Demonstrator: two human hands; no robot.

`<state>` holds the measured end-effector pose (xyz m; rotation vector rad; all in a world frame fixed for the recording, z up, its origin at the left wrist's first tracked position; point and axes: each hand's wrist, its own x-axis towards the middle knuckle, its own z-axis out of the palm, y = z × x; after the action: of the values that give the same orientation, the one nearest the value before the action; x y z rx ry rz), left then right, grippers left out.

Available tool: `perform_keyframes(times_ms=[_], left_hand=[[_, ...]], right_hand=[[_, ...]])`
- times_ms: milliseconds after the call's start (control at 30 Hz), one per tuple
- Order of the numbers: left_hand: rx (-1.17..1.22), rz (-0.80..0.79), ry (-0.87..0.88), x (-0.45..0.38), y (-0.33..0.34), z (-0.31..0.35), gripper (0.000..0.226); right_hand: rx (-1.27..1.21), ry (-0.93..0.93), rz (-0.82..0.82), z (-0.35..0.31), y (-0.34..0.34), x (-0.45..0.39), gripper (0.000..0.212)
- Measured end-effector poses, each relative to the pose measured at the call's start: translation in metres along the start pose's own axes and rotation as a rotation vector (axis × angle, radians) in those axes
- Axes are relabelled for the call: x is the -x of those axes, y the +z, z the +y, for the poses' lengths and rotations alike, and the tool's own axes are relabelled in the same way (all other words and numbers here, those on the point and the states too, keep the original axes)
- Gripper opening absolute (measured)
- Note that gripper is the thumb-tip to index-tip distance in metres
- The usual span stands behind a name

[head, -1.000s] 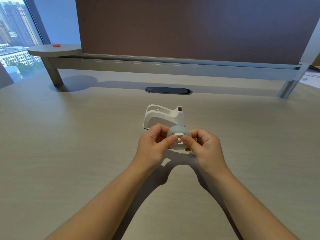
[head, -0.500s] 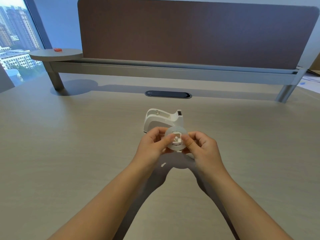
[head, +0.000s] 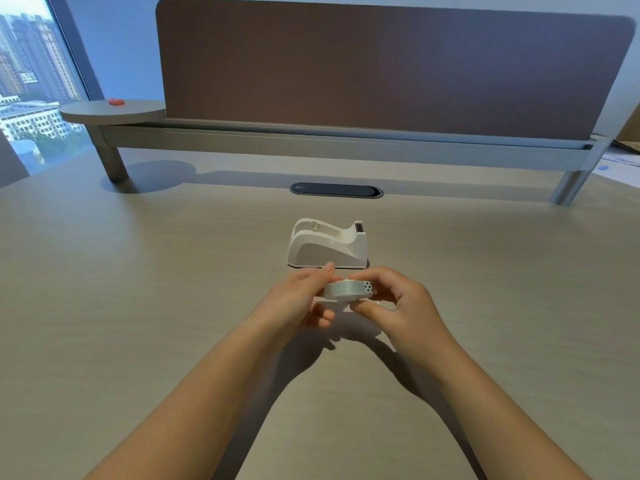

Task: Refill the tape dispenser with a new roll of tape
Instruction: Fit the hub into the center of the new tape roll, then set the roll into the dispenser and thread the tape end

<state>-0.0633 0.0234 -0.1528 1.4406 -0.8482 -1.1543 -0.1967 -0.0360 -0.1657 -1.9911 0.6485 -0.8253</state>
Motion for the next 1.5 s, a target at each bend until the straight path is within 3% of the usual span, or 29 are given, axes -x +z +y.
perform_keyframes(times_ms=[67,133,300,400,700,867,1033,1200,1500], left_hand=[[-0.213,0.054,0.194,0.000,-0.003,0.001,0.018],[-0.348,-0.004,0.330,0.002,-0.005,0.004,0.010],[-0.559,0.010,0.420,-0.001,-0.006,0.001,0.017],[-0.509,0.050,0.432,-0.003,-0.009,0.002,0.012],[-0.257,-0.049,0.345,-0.011,-0.023,0.005,0.011],[-0.236,0.070,0.389,-0.025,-0.033,0.021,0.010],[-0.313,0.192,0.430,-0.053,-0.052,0.039,0.011],[-0.424,0.293,0.452,-0.082,-0.055,0.037,0.014],[-0.438,0.231,0.420,-0.098,-0.051,0.031,0.010]], right_hand=[[-0.031,0.011,0.004,0.000,-0.001,0.000,0.028],[-0.060,0.022,0.008,0.000,-0.002,0.000,0.024],[-0.066,0.058,0.038,0.001,0.001,-0.001,0.020],[-0.142,0.066,0.048,-0.001,0.001,-0.005,0.016],[-0.252,0.045,-0.016,0.002,0.005,-0.021,0.027],[-0.235,0.034,0.034,-0.004,0.004,-0.045,0.017],[0.044,0.071,0.262,0.013,0.000,-0.074,0.037],[0.278,0.087,0.184,0.036,0.008,-0.095,0.051],[0.221,0.129,0.083,0.044,0.008,-0.104,0.049]])
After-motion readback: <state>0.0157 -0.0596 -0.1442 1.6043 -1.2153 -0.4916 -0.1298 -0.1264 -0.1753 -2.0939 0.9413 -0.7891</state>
